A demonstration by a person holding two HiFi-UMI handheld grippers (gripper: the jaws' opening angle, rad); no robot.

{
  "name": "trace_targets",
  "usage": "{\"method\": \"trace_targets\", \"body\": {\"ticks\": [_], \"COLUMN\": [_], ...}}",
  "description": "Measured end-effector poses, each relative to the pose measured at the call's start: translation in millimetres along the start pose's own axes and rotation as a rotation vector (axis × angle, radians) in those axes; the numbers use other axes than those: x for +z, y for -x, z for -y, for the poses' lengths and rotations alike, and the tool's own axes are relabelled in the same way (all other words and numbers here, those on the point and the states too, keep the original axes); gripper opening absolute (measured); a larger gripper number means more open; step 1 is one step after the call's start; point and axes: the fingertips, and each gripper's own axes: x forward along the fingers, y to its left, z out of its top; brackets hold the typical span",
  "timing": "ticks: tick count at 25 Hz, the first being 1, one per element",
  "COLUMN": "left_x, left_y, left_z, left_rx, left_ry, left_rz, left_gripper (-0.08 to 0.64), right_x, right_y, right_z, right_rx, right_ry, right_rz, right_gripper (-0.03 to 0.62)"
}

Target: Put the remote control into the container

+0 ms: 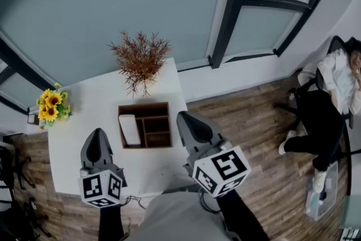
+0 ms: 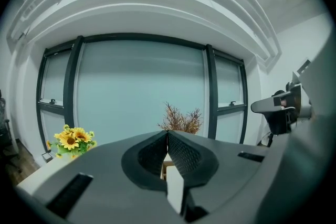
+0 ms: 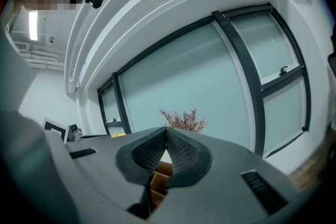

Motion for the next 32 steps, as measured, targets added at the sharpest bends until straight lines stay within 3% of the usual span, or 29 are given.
{"method": "trace_targets", "body": {"ticks": [10, 24, 32], "left_x": [0, -37, -54], "left_y": [12, 35, 47], "left_z": [-17, -72, -96], "left_rx": [0.062, 0.177, 0.235], "left_ry": [0.018, 0.121, 0.163], "left_rz": [0.014, -0.11, -0.124], "left_gripper": [0.011, 0.012, 0.014], "right_x": [-3, -9, -12], "right_y": [-1, -10, -16], "right_z": [-8, -17, -19], "right_rx": [0.013, 0.045, 0.059], "right_ry": [0.0, -0.006, -0.01], "right_rz": [-0.005, -0.02, -0.032], "right_gripper": [0.005, 0.005, 0.005]}}
